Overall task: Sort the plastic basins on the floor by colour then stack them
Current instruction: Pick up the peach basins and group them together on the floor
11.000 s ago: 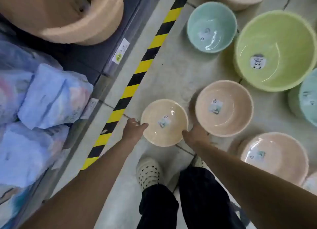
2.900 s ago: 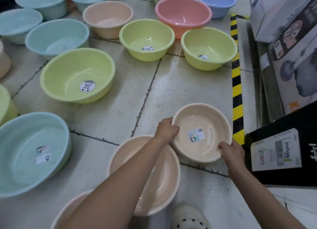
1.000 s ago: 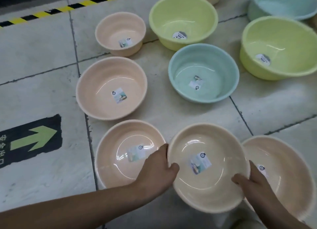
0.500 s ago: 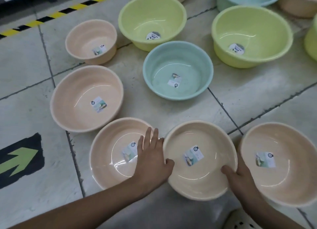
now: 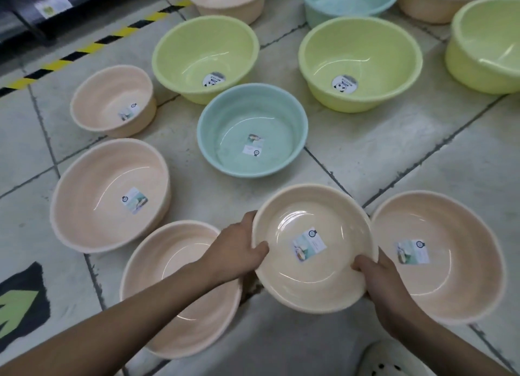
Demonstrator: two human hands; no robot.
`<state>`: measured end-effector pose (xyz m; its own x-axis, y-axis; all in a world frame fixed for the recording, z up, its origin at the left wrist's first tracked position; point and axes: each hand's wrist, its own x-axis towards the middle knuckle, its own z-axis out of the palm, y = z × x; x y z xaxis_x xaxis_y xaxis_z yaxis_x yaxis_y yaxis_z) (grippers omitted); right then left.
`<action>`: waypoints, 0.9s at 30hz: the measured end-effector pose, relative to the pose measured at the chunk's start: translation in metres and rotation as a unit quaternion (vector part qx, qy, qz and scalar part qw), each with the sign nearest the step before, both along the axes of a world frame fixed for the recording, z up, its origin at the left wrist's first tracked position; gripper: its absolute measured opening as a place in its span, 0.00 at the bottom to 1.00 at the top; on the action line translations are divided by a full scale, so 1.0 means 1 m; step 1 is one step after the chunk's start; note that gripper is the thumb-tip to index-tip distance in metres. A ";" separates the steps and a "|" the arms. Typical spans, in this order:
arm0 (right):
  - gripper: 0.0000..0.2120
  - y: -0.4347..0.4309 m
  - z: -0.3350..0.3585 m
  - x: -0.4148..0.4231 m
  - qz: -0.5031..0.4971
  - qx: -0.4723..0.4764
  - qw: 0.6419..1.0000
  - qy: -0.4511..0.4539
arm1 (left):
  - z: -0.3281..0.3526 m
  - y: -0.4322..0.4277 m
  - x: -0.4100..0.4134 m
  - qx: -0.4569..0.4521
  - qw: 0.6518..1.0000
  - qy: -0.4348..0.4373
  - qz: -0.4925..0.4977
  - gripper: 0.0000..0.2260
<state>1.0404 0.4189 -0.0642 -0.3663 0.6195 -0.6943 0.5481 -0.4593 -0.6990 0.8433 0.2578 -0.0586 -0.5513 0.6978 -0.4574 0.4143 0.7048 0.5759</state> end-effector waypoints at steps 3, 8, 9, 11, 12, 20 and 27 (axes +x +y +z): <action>0.16 0.007 0.006 -0.007 -0.031 -0.013 0.999 0.019 | 0.009 0.026 -0.003 0.056 0.983 -0.104 0.144 0.18; 0.13 0.043 0.032 -0.016 -0.099 0.019 0.992 0.075 | 0.043 0.084 -0.018 0.132 0.972 -0.102 0.165 0.09; 0.10 0.055 0.038 -0.016 -0.118 0.029 0.989 0.089 | 0.053 0.100 -0.020 0.150 0.972 -0.093 0.154 0.11; 0.06 0.083 0.048 -0.015 -0.153 0.045 0.981 0.111 | 0.072 0.136 -0.021 0.183 0.971 -0.081 0.128 0.11; 0.05 0.099 0.054 -0.013 -0.167 0.052 0.977 0.119 | 0.078 0.156 -0.019 0.194 0.970 -0.081 0.119 0.11; 0.15 0.244 0.071 0.039 -0.224 0.173 0.952 0.121 | 0.071 0.321 0.036 0.191 0.953 -0.201 0.118 0.08; 0.14 0.317 0.022 0.091 -0.245 0.197 0.948 0.049 | 0.013 0.415 0.091 0.155 0.951 -0.253 0.090 0.10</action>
